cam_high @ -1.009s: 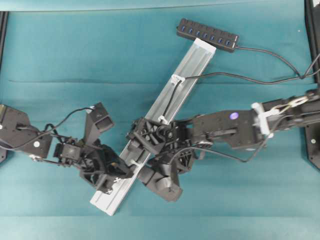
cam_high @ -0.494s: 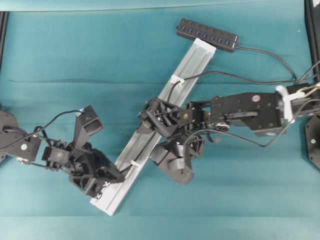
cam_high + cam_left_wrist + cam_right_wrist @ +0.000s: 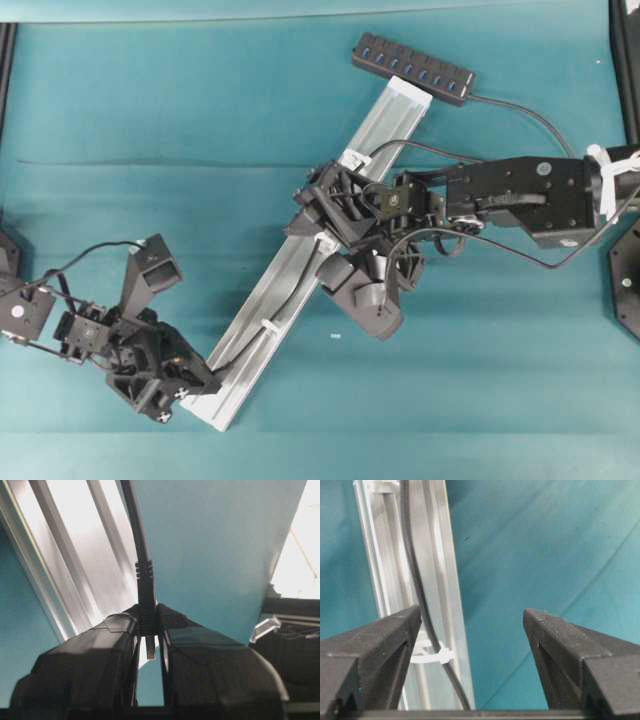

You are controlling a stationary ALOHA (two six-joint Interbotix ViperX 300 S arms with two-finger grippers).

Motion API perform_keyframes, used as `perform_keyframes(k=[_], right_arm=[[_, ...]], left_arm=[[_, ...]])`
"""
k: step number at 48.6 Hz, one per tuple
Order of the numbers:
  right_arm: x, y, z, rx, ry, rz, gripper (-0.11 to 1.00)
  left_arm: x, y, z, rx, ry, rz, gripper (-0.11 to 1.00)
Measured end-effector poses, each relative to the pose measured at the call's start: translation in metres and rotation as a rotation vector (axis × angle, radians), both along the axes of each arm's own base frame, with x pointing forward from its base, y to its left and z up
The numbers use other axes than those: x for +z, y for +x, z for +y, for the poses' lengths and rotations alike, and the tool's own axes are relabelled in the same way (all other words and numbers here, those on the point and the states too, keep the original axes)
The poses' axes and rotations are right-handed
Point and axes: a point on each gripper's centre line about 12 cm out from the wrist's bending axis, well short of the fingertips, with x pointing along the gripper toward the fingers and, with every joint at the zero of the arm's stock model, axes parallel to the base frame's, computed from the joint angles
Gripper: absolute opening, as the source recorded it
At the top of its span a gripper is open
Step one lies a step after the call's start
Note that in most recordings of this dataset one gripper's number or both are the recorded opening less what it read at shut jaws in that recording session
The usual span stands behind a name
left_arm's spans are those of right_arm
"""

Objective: Pass the USB cable through three rings with both arms.

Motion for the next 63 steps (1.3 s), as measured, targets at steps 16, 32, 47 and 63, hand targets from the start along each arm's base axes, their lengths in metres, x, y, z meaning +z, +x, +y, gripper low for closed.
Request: perform_keyframes(k=[16, 32, 47, 63], right_arm=[[0.001, 0.000, 0.001, 0.000, 0.001, 0.000, 0.88], [0.001, 0.000, 0.002, 0.001, 0.003, -0.002, 0.88], [0.000, 0.000, 0.006, -0.014, 0.027, 0.000, 0.88], [0.005, -0.001, 0.012, -0.053, 0.073, -0.011, 0.88]], left_arm=[[0.002, -0.001, 0.000, 0.000, -0.003, -0.007, 0.11], [0.008, 0.000, 0.002, 0.006, -0.009, -0.025, 0.16], [0.011, 0.001, 0.003, 0.005, -0.005, -0.034, 0.94], [0.034, 0.000, 0.004, -0.025, 0.024, -0.123, 0.88]])
